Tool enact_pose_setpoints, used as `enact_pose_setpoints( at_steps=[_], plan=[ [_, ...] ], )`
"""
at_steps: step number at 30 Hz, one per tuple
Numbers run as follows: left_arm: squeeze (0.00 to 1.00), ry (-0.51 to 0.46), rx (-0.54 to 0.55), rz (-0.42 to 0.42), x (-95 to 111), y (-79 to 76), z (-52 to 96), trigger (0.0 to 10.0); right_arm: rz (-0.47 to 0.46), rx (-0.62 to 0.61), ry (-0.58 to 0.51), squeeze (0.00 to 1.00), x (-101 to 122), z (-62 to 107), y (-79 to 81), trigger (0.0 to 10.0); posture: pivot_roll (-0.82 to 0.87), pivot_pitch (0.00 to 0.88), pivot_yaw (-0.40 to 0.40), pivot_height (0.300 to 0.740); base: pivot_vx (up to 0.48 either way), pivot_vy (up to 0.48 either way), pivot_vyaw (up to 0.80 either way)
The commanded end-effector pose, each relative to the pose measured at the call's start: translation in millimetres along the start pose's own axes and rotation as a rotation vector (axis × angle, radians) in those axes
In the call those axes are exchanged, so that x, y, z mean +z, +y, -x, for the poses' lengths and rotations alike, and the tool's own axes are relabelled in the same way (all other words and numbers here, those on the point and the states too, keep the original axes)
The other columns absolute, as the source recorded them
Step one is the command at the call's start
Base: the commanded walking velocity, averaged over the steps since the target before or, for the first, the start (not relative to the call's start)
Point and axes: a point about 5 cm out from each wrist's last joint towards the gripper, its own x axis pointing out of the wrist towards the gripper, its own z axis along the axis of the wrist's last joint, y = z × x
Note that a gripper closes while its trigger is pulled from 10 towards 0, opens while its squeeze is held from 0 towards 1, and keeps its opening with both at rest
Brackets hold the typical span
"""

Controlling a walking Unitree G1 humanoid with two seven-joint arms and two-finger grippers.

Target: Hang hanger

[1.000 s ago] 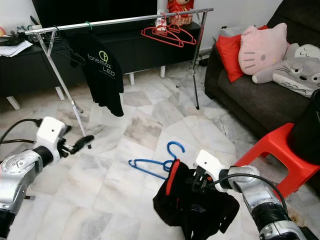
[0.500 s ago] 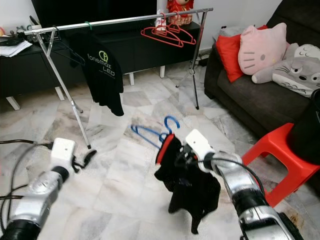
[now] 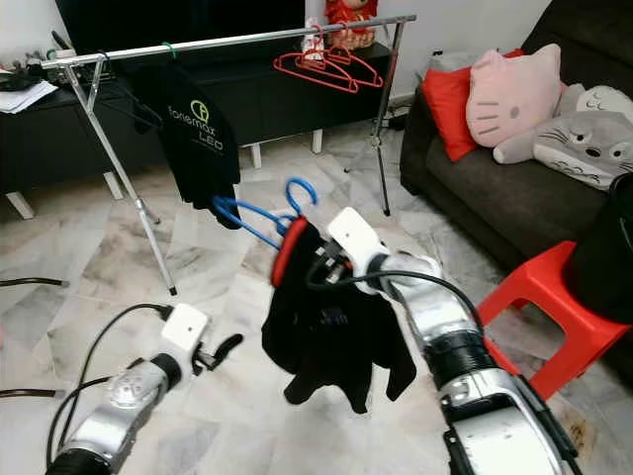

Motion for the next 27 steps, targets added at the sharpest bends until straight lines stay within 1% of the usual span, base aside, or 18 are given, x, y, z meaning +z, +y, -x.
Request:
enact_pose_setpoints(
  at_steps=[1,2,5,6,7,9,11,13,15,16,20,23,27],
  plan=[
    [0.00,0.003,-0.042,-0.029,-0.3,-3.8,-1.1,10.0,-0.002,-0.034,-0.055,0.00,16.1,1.3,-2.9,0.0,-0.06,0.000,-0.052,0.740,0.000,0.000,0.00],
    [0.00,0.002,-0.056,-0.036,-0.5,-6.1,-2.1,10.0,-0.021,-0.043,-0.082,0.00,25.6,-2.5,2.4,0.0,-0.07,0.000,-0.050,0.740,0.000,0.000,0.00],
    [0.00,-0.011,-0.064,-0.036,1.6,-8.6,-4.6,10.0,-0.041,-0.031,-0.110,0.00,37.1,-8.1,13.7,0.0,-0.07,0.000,-0.050,0.740,0.000,0.000,0.00],
    [0.00,-0.011,-0.064,-0.036,1.6,-8.6,-4.6,10.0,-0.041,-0.031,-0.110,0.00,37.1,-8.1,13.7,0.0,-0.07,0.000,-0.050,0.740,0.000,0.000,0.00],
    [0.00,-0.026,-0.062,-0.041,5.8,-9.4,-6.5,10.0,-0.048,-0.022,-0.114,0.00,40.4,-11.7,22.1,0.0,-0.07,0.000,-0.050,0.740,0.000,0.000,0.00],
    [0.00,-0.041,-0.059,-0.043,9.0,-9.4,-7.6,10.0,-0.053,-0.021,-0.105,0.00,39.7,-14.1,26.8,0.0,-0.06,0.000,-0.053,0.740,0.000,0.000,0.00],
    [0.00,-0.048,-0.055,-0.046,10.4,-9.3,-8.2,10.0,-0.054,-0.035,-0.087,0.00,37.1,-16.8,28.7,0.0,-0.06,0.000,-0.057,0.740,0.000,0.000,0.00],
    [0.00,-0.046,-0.042,-0.068,10.4,-8.9,-8.6,10.0,-0.055,-0.023,-0.091,0.00,40.1,-18.4,32.3,0.0,-0.06,0.000,-0.059,0.740,0.000,0.000,0.00],
    [0.00,-0.045,-0.025,-0.070,10.0,-7.9,-9.1,10.0,-0.053,-0.016,-0.092,0.00,42.5,-18.9,34.5,0.0,-0.06,0.000,-0.059,0.740,0.000,0.000,0.00],
    [0.00,-0.046,0.006,-0.065,9.7,-6.0,-10.0,10.0,-0.052,-0.011,-0.093,0.00,45.1,-19.0,36.8,0.0,-0.06,0.000,-0.061,0.740,0.000,0.000,0.00],
    [0.00,-0.053,0.072,-0.051,12.1,-1.3,-12.6,10.0,-0.052,-0.003,-0.100,0.00,50.5,-17.8,40.0,0.0,-0.07,0.000,-0.065,0.740,0.000,0.000,0.00],
    [0.00,-0.039,0.082,-0.066,10.6,-0.3,-13.9,10.0,-0.043,0.002,-0.101,0.00,52.0,-17.4,41.8,0.0,-0.06,0.000,-0.066,0.740,0.000,0.000,0.00],
    [0.00,-0.031,0.084,-0.064,8.5,-1.0,-15.1,10.0,-0.031,0.030,-0.114,0.00,59.1,-16.6,47.3,0.0,-0.07,0.000,-0.066,0.740,0.000,0.000,0.00]
  ],
)
